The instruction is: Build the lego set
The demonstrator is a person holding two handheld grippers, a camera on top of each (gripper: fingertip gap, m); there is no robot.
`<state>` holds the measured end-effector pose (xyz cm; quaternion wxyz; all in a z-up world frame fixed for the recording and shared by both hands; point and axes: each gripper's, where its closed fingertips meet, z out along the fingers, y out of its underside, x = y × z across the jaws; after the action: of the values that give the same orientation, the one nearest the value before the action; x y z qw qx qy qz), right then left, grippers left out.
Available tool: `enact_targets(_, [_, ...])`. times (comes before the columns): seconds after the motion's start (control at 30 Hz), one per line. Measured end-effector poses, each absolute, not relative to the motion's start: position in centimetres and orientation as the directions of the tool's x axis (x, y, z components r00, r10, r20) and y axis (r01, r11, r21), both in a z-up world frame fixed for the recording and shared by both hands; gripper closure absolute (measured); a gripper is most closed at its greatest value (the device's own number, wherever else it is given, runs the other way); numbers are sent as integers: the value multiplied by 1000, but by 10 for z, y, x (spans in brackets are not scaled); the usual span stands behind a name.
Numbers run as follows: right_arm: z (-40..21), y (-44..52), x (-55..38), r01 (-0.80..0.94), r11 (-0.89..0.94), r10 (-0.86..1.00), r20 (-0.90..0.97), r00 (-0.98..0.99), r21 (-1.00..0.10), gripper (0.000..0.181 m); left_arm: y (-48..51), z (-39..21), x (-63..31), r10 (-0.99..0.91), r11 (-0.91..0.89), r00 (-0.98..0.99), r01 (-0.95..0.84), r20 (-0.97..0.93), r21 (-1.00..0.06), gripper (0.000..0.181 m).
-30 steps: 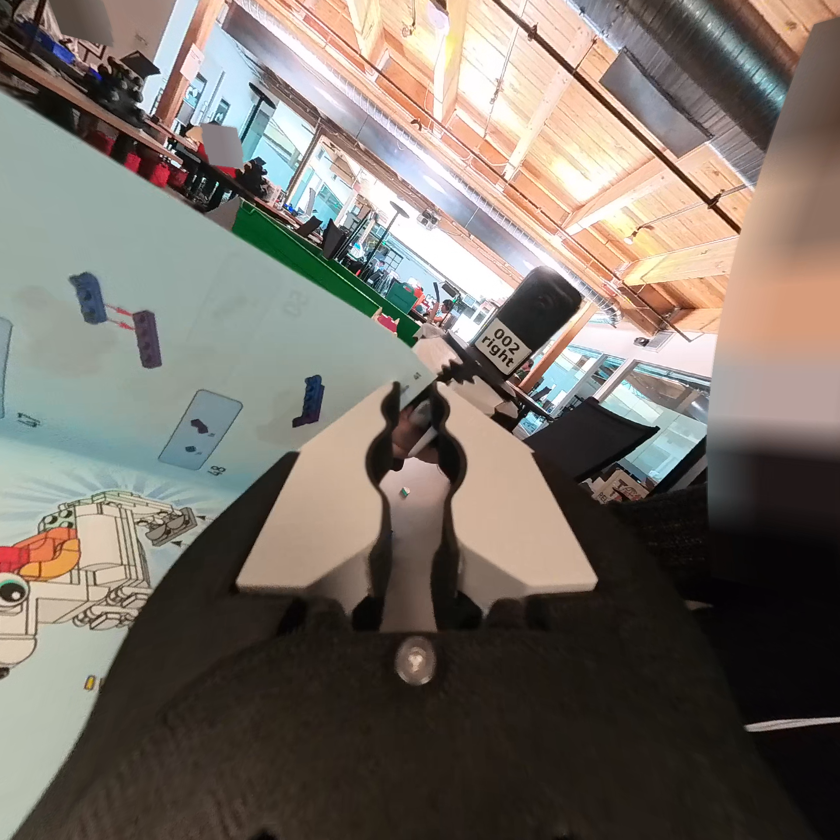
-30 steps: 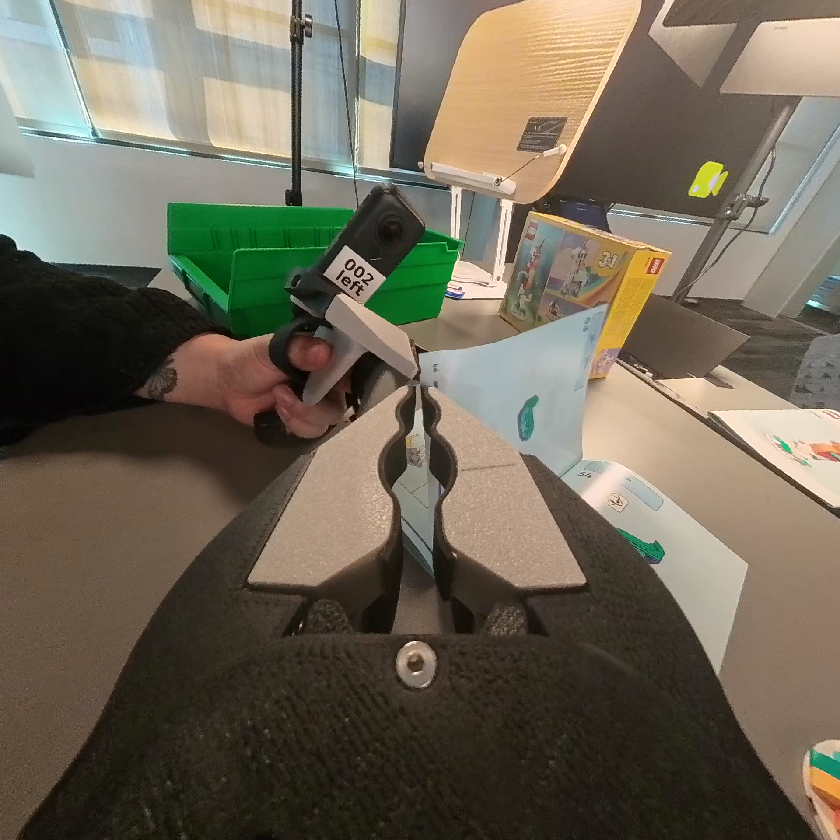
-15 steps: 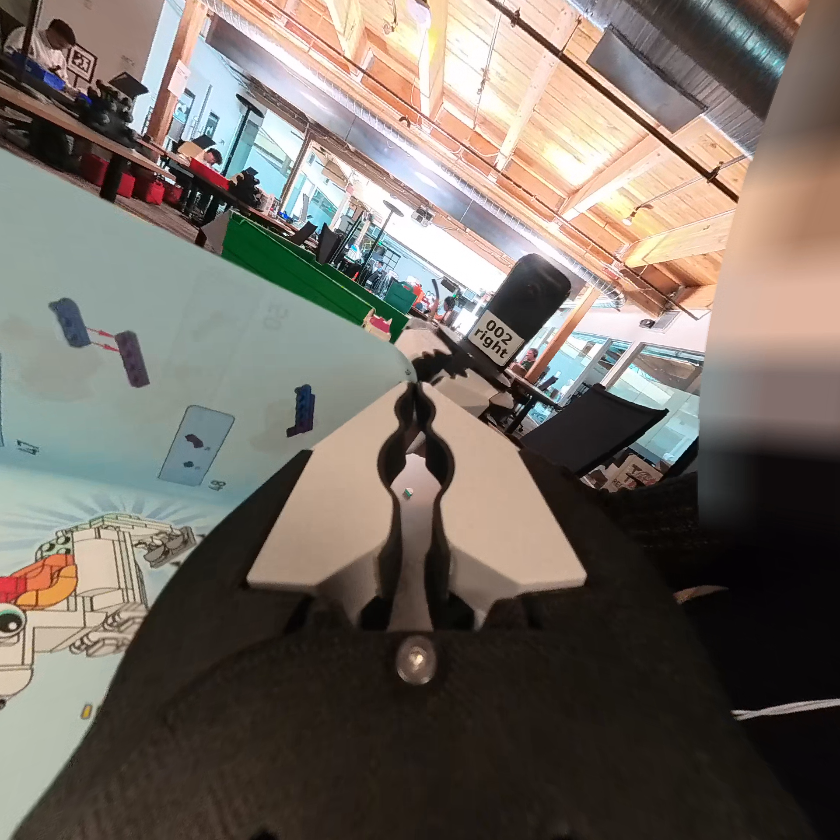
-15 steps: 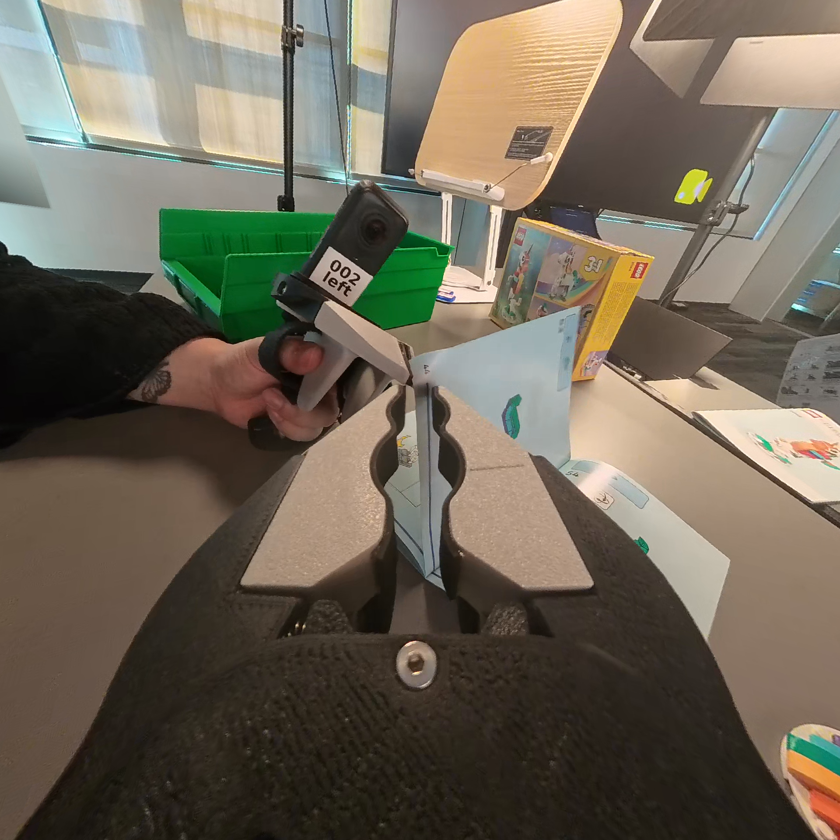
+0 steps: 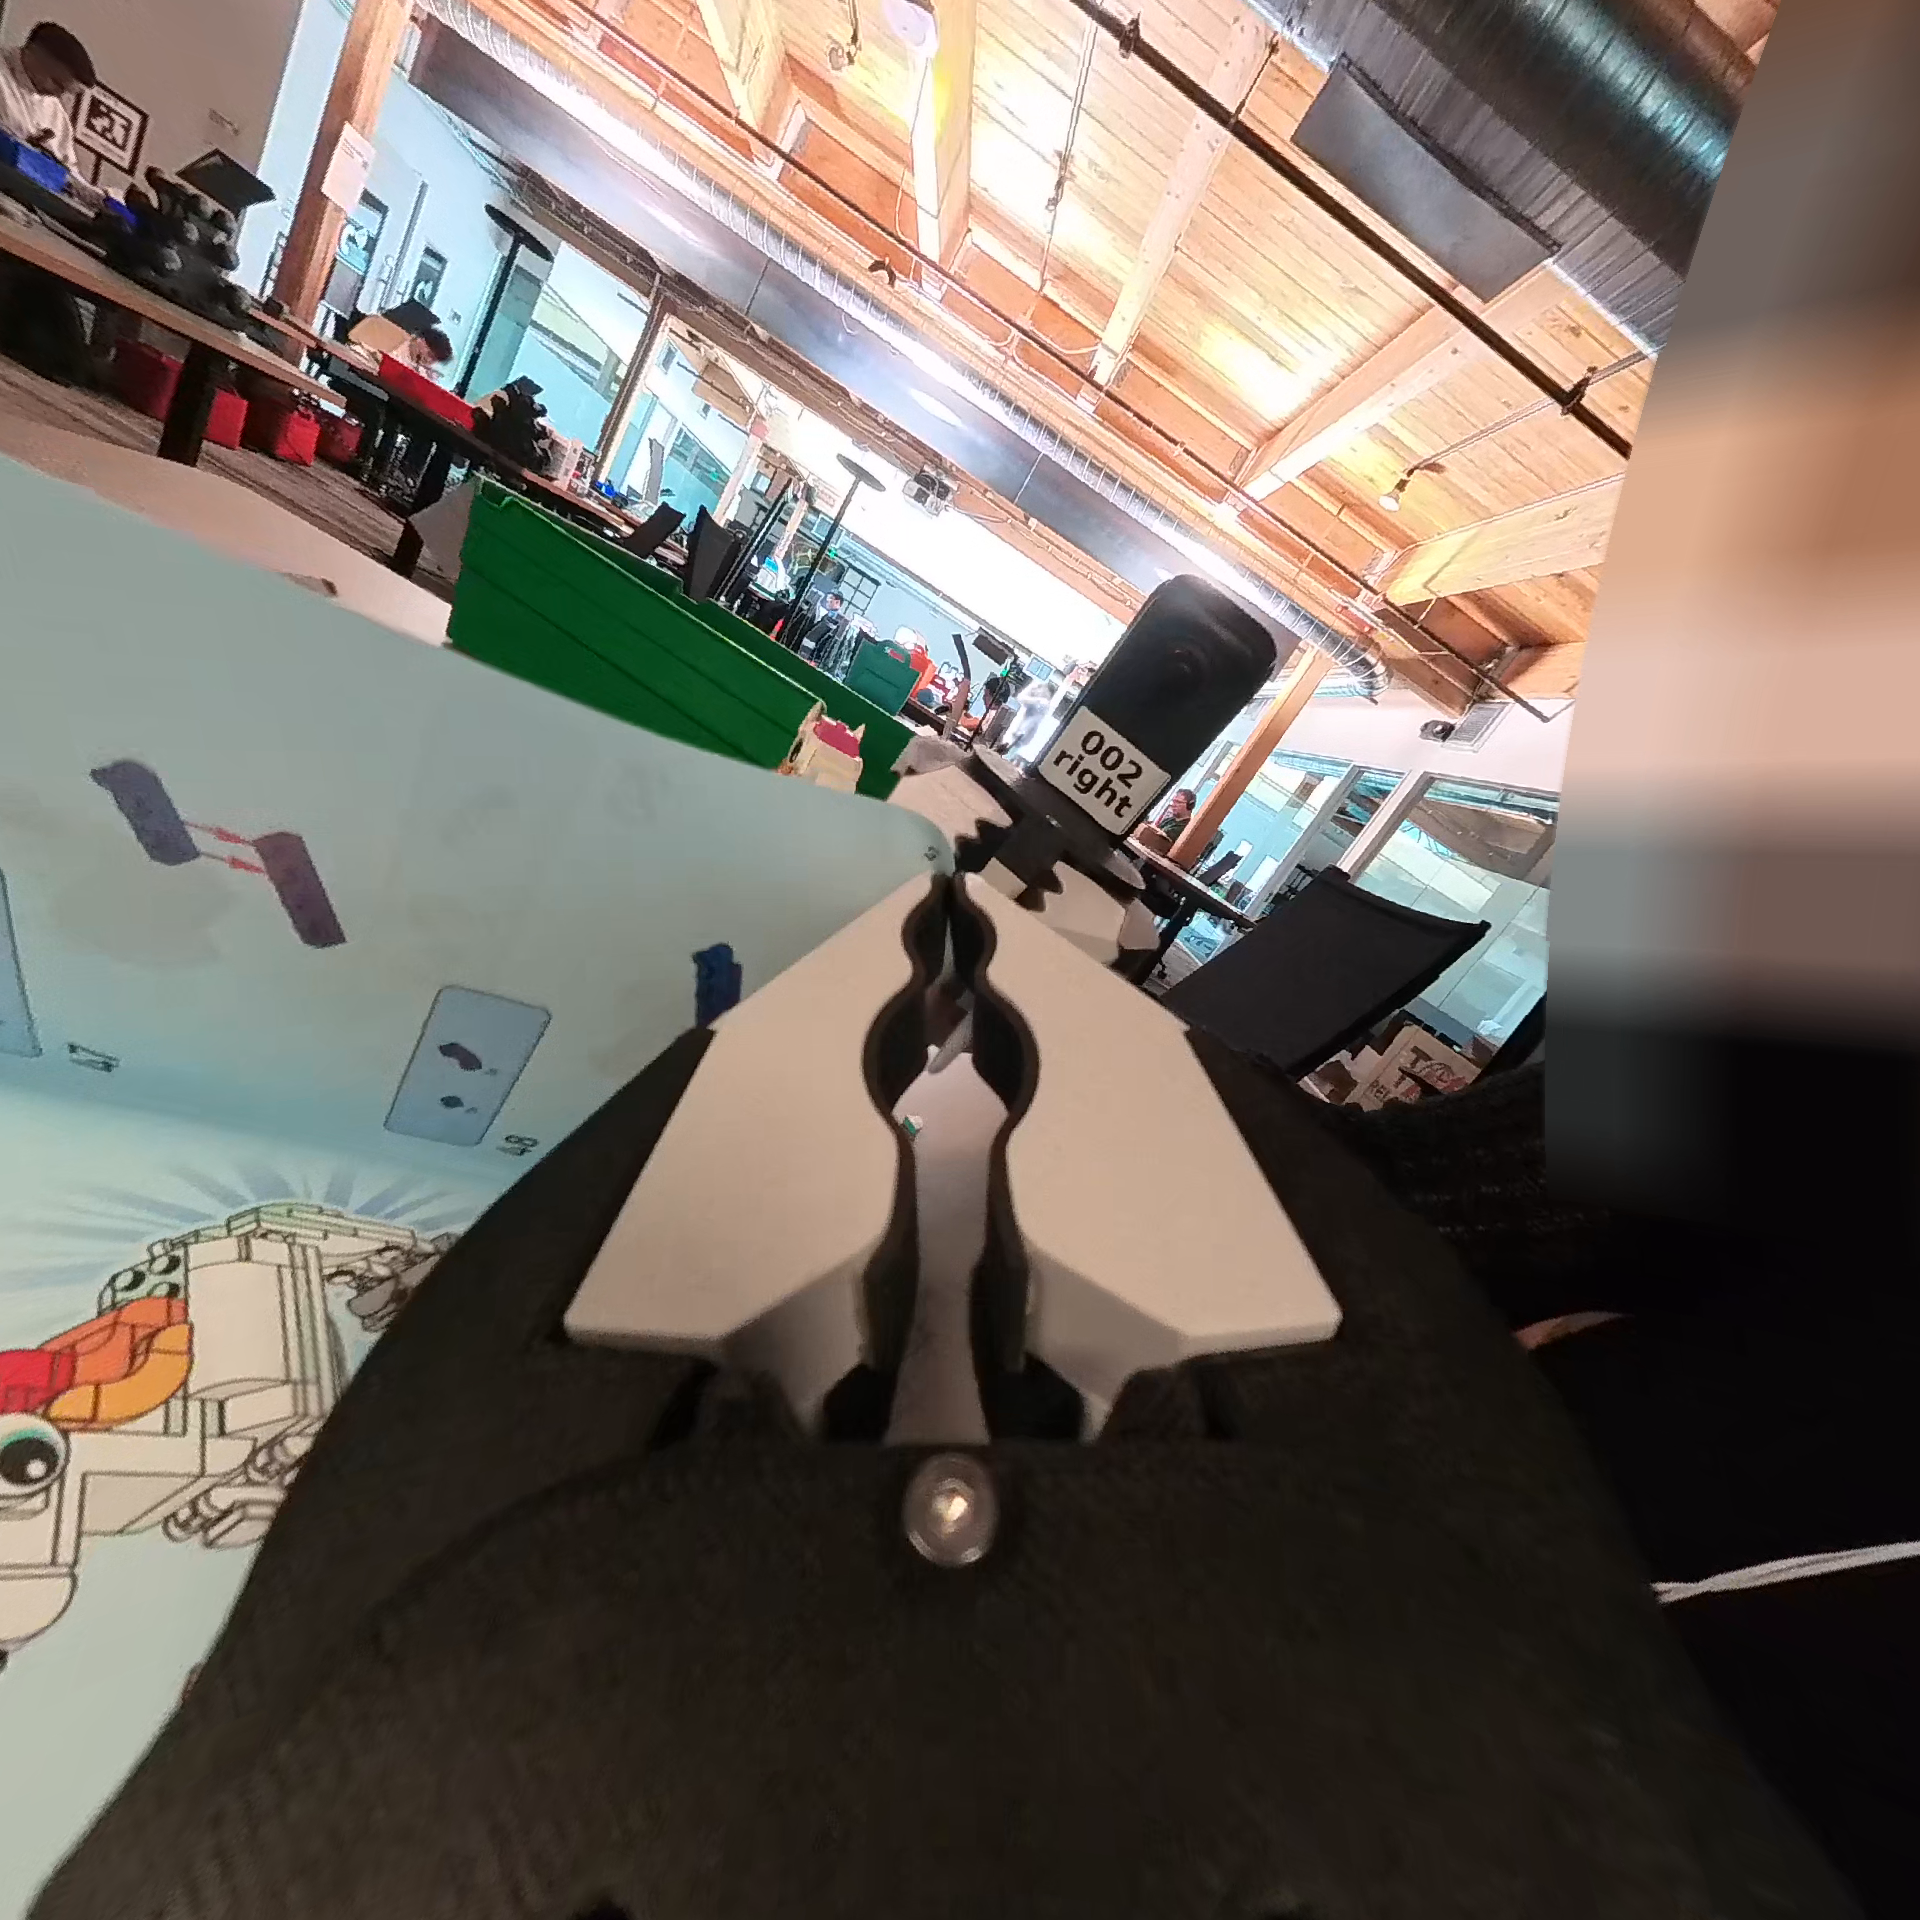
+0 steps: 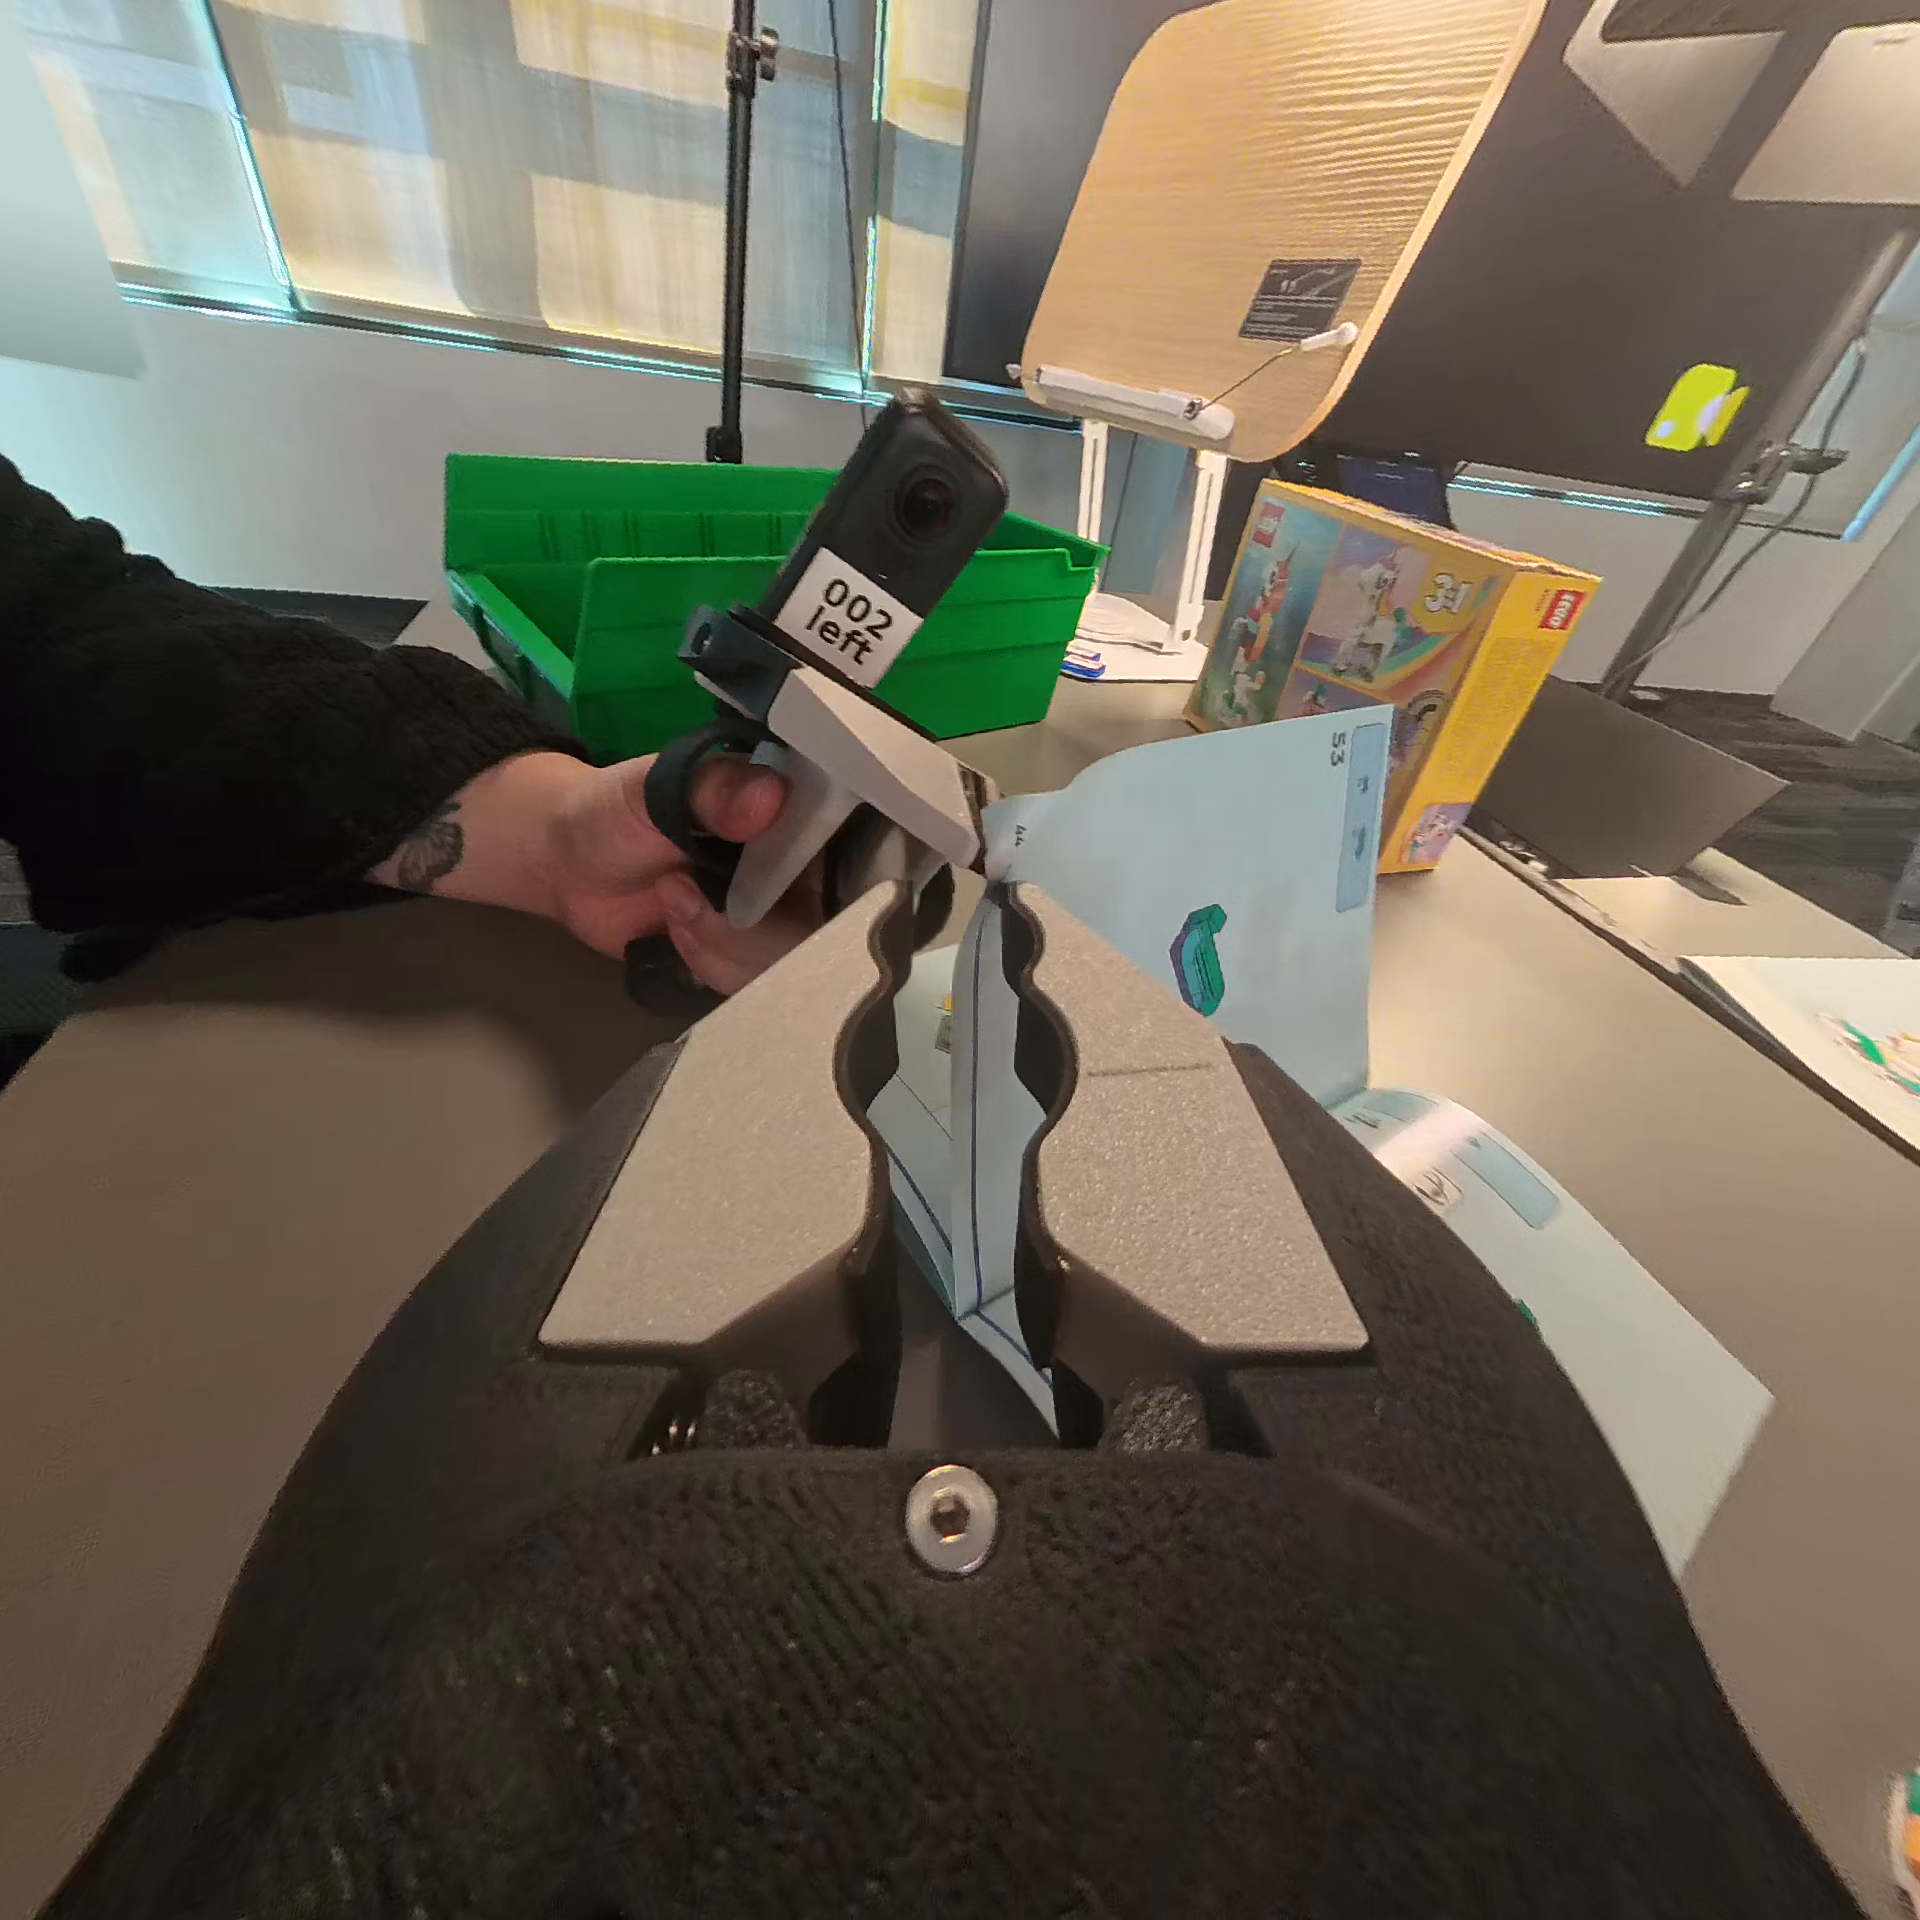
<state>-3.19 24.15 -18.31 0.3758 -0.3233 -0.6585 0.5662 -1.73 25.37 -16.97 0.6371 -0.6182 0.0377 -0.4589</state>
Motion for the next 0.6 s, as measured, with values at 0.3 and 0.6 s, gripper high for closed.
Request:
enact_targets(0.3, [-190,233,-32,22,154,830,117,-545,-988,164,253,-170,-15,-649,-207,538,555,537,-806,181])
enact_targets(0.6, [-182,248,-35,0,144,874,127,-470,-990,172,258,-174,-28,-590,-219,548,598,593,-771,181])
